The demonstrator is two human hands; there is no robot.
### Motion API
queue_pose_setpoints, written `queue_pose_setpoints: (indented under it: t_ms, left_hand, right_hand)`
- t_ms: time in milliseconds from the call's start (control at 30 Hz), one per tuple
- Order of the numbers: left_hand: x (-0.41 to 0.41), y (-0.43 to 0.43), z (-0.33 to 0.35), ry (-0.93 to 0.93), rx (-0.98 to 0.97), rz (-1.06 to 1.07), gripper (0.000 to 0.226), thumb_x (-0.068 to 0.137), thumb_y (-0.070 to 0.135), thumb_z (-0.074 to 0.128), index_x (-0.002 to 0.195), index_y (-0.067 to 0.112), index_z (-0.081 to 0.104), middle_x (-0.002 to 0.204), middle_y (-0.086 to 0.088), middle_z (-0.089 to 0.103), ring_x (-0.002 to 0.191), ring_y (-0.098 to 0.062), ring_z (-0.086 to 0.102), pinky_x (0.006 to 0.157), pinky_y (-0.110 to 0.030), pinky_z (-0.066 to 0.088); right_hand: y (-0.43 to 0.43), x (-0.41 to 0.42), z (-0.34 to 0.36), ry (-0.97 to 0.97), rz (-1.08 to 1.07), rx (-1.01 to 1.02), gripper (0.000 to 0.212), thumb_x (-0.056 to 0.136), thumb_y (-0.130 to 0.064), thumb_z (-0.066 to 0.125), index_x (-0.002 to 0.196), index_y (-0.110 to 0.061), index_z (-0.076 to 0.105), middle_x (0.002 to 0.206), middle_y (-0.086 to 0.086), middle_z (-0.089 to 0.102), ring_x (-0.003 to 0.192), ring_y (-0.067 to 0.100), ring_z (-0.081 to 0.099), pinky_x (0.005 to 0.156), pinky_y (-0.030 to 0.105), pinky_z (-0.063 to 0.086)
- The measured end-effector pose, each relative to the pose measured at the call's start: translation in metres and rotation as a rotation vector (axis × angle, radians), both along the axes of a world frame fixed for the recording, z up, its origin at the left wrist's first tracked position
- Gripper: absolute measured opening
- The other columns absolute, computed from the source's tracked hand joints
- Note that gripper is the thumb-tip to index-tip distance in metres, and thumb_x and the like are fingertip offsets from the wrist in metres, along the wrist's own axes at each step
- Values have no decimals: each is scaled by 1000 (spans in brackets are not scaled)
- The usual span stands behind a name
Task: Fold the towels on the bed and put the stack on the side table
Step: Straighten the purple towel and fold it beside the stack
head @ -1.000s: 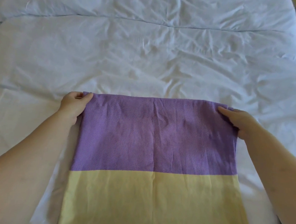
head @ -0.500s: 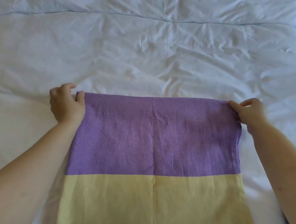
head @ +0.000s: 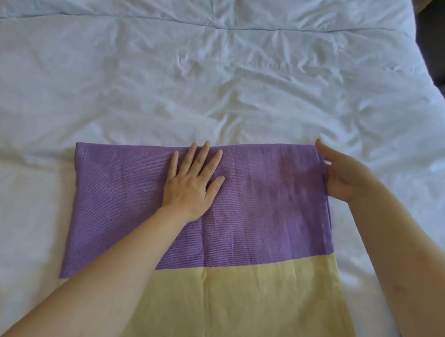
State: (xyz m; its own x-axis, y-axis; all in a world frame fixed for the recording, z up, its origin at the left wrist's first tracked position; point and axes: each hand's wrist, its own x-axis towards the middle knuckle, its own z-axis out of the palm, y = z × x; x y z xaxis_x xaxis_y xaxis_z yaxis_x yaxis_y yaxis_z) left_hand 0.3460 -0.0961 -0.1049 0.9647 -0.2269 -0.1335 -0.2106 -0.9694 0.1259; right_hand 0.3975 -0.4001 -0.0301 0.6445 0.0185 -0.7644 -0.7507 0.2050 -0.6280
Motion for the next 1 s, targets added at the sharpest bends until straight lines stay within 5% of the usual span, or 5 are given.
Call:
queue_pose_setpoints:
  t_ms: [100,233,467,767,1000]
  left_hand:
    - [0,-9,2,-9,-16,-35,59,93,61,0,147,41,-12,159,8,-16,147,-15,-14,115,-45,-15]
    - [-2,-22,10,-53,-55,-124,57,96,58,7,149,41,-3,159,8,-11,148,-16,-11,116,-46,-14]
    - [1,-66,9,-6,-38,-183,58,93,60,3,148,43,-4,159,11,-11,147,-16,-13,115,-46,-17]
    - [1,-74,4,-22,-29,-188,59,93,62,1,147,42,-14,158,8,-17,146,-16,-17,116,-48,-13]
    - [-1,-70,3,-1,20,-225,61,92,64,0,147,43,-15,157,9,-22,144,-16,-24,115,-48,-16]
  right_hand:
    - [-3,3,-3,-112,-41,10,7,91,-18,61,93,-11,63,83,6,64,75,21,63,61,31,59]
    - [-10,4,-7,-270,-107,-126,22,84,-1,67,102,-10,60,87,3,68,77,15,68,64,26,56]
    - [-22,-12,-16,-147,160,-634,23,80,-34,75,79,-14,62,76,4,64,65,13,60,58,22,52]
    - [2,-3,-7,-86,-56,-12,17,86,-3,65,102,3,63,88,14,72,76,22,72,64,32,59]
    - [2,5,-25,-357,-123,-612,32,83,-9,70,102,-23,47,99,3,67,80,16,62,66,30,49]
